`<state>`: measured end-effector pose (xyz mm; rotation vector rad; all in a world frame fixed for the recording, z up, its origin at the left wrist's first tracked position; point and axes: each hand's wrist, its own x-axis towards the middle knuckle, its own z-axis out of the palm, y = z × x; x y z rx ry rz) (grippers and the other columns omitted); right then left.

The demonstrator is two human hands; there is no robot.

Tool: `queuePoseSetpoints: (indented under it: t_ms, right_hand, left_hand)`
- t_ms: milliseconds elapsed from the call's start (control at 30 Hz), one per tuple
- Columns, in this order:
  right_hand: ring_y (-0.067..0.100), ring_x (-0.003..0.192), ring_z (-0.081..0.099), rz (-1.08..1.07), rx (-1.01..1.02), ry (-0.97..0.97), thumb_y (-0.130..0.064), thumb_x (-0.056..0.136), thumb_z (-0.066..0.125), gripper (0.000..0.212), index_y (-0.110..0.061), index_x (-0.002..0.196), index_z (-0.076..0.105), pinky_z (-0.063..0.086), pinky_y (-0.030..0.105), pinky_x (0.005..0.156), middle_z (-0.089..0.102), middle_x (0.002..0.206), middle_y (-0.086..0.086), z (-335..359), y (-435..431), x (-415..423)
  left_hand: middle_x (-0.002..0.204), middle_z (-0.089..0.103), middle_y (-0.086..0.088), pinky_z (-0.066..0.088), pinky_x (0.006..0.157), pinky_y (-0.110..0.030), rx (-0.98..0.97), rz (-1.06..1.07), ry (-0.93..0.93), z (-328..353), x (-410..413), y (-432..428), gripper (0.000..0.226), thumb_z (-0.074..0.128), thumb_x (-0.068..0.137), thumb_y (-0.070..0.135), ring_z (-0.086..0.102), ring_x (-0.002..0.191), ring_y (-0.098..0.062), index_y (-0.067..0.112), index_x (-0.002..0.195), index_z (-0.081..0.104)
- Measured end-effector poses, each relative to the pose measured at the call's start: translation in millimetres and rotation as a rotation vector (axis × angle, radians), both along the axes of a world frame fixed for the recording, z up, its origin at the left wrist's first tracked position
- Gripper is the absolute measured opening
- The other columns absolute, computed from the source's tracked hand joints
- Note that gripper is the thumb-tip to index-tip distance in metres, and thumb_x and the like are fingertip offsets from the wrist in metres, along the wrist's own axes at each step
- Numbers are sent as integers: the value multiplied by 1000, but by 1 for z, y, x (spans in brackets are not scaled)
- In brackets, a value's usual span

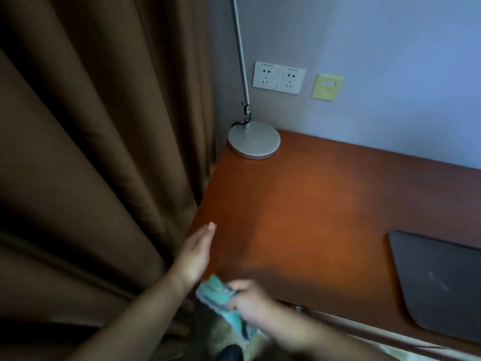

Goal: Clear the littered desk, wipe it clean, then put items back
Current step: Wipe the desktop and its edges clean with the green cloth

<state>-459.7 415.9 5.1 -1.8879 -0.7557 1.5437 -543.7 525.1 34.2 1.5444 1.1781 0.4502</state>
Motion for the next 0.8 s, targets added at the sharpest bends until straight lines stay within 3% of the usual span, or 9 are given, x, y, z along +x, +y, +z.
queuePoseSetpoints:
  t_ms: [67,133,200,300,367,433,533,633,800]
  right_hand:
    - [10,60,57,-302,40,152,3,68,61,22,-14,79,64,44,14,55,64,63,-7,18,-3,18]
    - [16,62,61,-452,114,239,15,79,48,32,-13,83,63,47,19,55,65,72,4,38,-6,38]
    - [20,68,64,-478,198,238,15,81,46,35,-12,93,65,49,24,60,68,81,7,58,-8,53]
    - [23,76,66,-468,258,343,11,85,43,35,-7,108,63,52,27,64,69,89,11,80,-18,62]
    - [25,75,66,-470,209,449,7,89,40,29,-7,106,60,54,29,61,68,88,14,87,-32,71]
    - [26,76,66,-456,163,484,1,90,40,23,-7,102,58,53,32,64,67,88,16,86,-53,87]
    - [24,74,66,-429,118,431,-8,90,43,20,-6,103,58,51,28,60,67,88,15,81,-93,124]
    - [18,70,64,-324,140,376,-21,91,51,15,-12,97,62,46,23,54,67,85,7,80,-145,166]
    - [14,83,66,-238,107,-69,-19,77,74,41,-18,112,52,54,27,67,65,99,3,70,-228,231]
  left_hand:
    - [121,54,4,30,91,-10,-81,32,-91,11,-3,-10,37,42,99,29,46,115,-5,7,125,58]
    - [126,54,6,31,101,-17,-120,52,-160,15,-2,-26,35,44,98,30,48,119,-7,14,125,59]
    - [136,49,7,27,113,-34,-220,74,-201,18,8,-43,41,39,98,43,45,125,-11,23,131,53]
    - [138,51,3,33,110,-50,-512,100,-334,27,36,-73,54,28,95,58,49,126,-21,28,136,47]
    - [125,62,-5,44,101,-49,-664,125,-455,33,53,-91,52,32,95,57,59,114,-24,23,128,54]
    - [116,66,-8,48,97,-45,-664,161,-438,41,68,-111,41,42,96,46,63,107,-24,17,120,58]
    - [106,70,-8,54,87,-39,-489,202,-333,49,96,-144,22,53,95,27,66,98,-22,12,107,63]
    - [95,70,-11,54,75,-35,-463,257,-339,48,137,-189,10,60,91,15,66,84,-22,9,98,63]
    - [88,70,-17,55,74,-43,-561,177,-325,34,221,-265,21,64,85,8,67,77,-33,2,104,59]
